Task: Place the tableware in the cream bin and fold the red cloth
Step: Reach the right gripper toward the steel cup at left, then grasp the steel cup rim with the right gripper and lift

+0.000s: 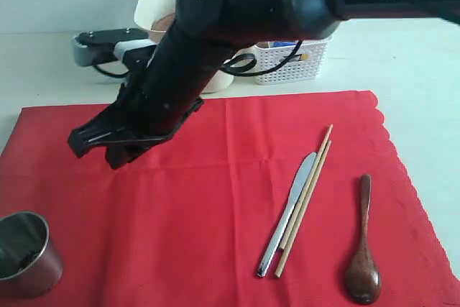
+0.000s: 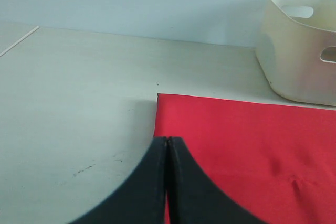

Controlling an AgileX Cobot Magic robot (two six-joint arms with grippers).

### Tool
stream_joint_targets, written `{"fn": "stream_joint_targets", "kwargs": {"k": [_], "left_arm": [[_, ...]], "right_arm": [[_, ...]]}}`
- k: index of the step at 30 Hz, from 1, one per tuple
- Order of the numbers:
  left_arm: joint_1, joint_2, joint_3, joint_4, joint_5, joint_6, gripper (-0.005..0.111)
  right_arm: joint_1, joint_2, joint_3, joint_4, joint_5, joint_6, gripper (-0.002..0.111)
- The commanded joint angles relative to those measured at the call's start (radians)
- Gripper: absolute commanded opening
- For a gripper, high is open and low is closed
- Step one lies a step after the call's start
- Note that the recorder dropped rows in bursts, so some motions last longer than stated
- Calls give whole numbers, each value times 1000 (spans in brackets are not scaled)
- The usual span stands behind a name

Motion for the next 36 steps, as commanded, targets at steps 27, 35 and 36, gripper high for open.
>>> {"fn": "stream_joint_targets", "kwargs": {"k": [27, 35, 36], "left_arm": [[1, -6, -1, -5, -6, 4, 1], [1, -6, -1, -5, -6, 4, 1], [1, -6, -1, -5, -6, 4, 1]], "right_arm": [[190, 119, -94, 95, -62, -62, 61], [208, 166, -94, 98, -57, -130, 60], [208, 166, -94, 96, -59, -130, 59]]}}
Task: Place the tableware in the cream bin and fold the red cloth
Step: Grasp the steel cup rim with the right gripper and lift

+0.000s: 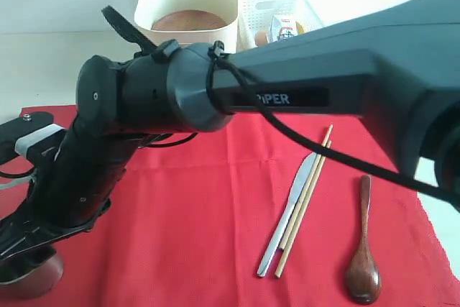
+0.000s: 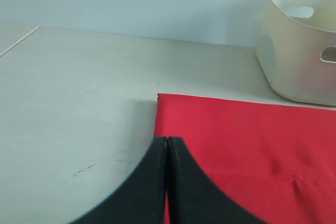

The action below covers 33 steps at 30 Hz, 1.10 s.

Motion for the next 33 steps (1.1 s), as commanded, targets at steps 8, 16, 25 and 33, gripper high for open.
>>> {"fn": "stream_joint_targets", "kwargs": {"k": [8, 16, 25, 33], "left_arm": [[1, -6, -1, -5, -6, 4, 1], [1, -6, -1, -5, -6, 4, 1], [1, -6, -1, -5, -6, 4, 1], [1, -6, -1, -5, -6, 4, 1]], "right_arm": [[-1, 2, -9, -11, -4, -16, 31], [-1, 2, -9, -27, -2, 57, 12], [-3, -28, -9, -32, 38, 77, 0], [-60, -109, -9, -33, 35, 75, 0]]}}
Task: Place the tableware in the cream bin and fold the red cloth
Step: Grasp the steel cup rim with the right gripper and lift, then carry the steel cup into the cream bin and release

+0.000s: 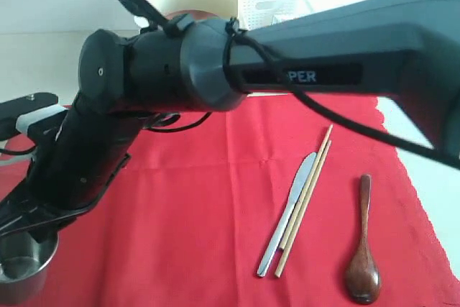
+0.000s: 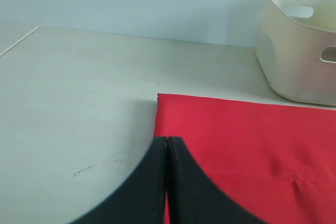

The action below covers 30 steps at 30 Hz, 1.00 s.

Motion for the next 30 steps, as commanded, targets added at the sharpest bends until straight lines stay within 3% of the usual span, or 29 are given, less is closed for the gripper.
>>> {"fn": "stream_joint_targets", "kwargs": {"k": [1, 18, 25, 30], "left_arm": [[1, -6, -1, -5, -6, 4, 1], [1, -6, -1, -5, -6, 4, 1], [1, -6, -1, -5, -6, 4, 1], [1, -6, -1, -5, -6, 4, 1]], "right_arm": [[-55, -60, -9, -8, -1, -1, 0], [-349, -179, -9, -8, -65, -2, 0], [-501, -180, -9, 50, -252, 0, 0], [-538, -180, -9, 52, -444, 2, 0]]}}
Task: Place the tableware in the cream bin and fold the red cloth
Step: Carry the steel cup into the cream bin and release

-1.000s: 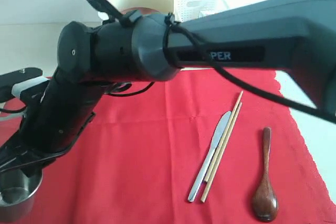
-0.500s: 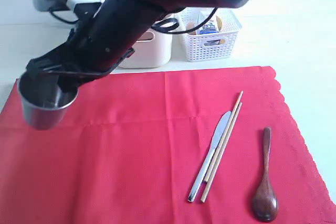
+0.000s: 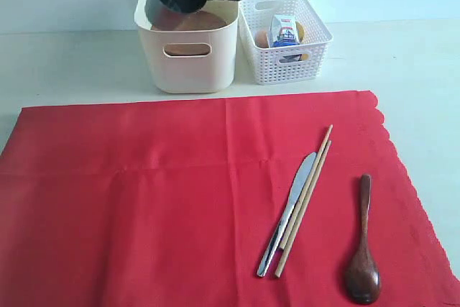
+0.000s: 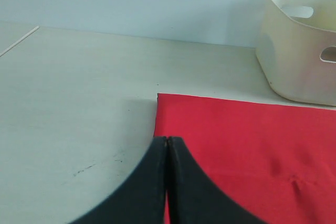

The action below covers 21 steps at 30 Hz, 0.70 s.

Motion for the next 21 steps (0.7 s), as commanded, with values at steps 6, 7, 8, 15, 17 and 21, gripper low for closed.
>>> {"fn": "stream_joint_targets", "kwargs": {"k": [6, 7, 8, 15, 17, 21], "left_arm": [[1, -6, -1, -5, -6, 4, 1], [1, -6, -1, -5, -6, 4, 1], [1, -6, -1, -5, -6, 4, 1], [1, -6, -1, -5, -6, 4, 1], [1, -6, -1, -5, -6, 4, 1], [1, -6, -1, -5, -6, 4, 1]], "right_arm": [[-13, 0, -9, 6, -282, -2, 0], [-13, 13, -9, 6, -286, -2, 0], [-13, 22, -9, 6, -286, -2, 0], [-13, 57, -9, 6, -286, -2, 0], [-13, 57, -9, 6, -286, -2, 2], [-13, 57, -9, 6, -286, -11, 9]]}}
